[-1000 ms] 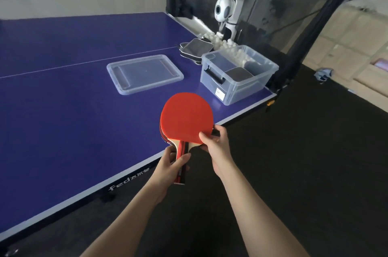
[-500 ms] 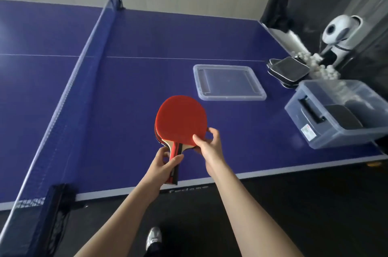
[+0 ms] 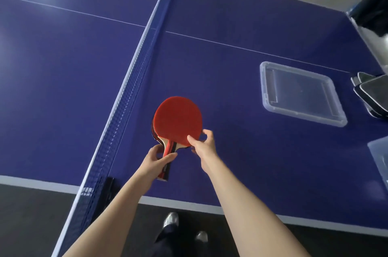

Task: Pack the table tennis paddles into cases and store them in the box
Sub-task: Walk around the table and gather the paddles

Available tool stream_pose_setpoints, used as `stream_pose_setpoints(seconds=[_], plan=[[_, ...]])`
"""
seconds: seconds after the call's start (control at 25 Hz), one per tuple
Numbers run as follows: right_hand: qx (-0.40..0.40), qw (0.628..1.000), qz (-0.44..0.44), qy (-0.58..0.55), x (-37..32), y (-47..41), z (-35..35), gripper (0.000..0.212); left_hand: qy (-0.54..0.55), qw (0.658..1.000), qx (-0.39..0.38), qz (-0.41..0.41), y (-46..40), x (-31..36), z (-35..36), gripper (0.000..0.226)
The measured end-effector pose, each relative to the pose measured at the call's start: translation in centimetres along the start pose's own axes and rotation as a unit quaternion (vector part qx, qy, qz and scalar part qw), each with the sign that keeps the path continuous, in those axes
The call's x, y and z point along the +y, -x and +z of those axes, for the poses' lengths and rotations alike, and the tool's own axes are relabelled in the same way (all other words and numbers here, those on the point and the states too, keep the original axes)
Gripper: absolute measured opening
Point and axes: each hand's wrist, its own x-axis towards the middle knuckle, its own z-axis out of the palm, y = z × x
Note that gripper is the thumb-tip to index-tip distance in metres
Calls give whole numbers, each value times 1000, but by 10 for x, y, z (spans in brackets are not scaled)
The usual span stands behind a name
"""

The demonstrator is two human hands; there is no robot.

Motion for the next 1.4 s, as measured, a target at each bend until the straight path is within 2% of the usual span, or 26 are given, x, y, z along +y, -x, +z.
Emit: stream_pose_setpoints(seconds=[0.16, 0.44, 0.68, 0.8, 0.96, 1.16, 1.28, 1.36, 1.4], plan=[[2, 1000, 17, 21, 9, -22, 28, 53, 11, 999, 1, -43, -20, -12, -20, 38], [8, 998, 23, 59, 15, -28, 38, 48, 18, 997, 33, -63, -29, -22, -24, 36], [21, 996, -13, 83, 19, -27, 41, 50, -93, 986, 131, -43, -26, -27, -15, 37], [20, 994, -27, 102, 20, -24, 42, 54, -117, 982, 147, -36, -25, -28, -12, 37], [-18, 993, -14, 114, 22, -20, 34, 67, -174, 971, 164, -10, -25, -31, -7, 29], [-25, 982, -66, 173, 20, -12, 1, 63, -202, 967, 151, -24, -19, -24, -10, 35], [-8, 959, -119, 258, 13, -8, -31, 58, -284, 936, 208, 19, -10, -8, -15, 72], [5, 931, -158, 329, 7, -4, -57, 57, -359, 895, 246, 101, -4, 10, -14, 76], [13, 910, -181, 374, 4, -2, -70, 57, -392, 877, 239, 144, -4, 20, -12, 76]])
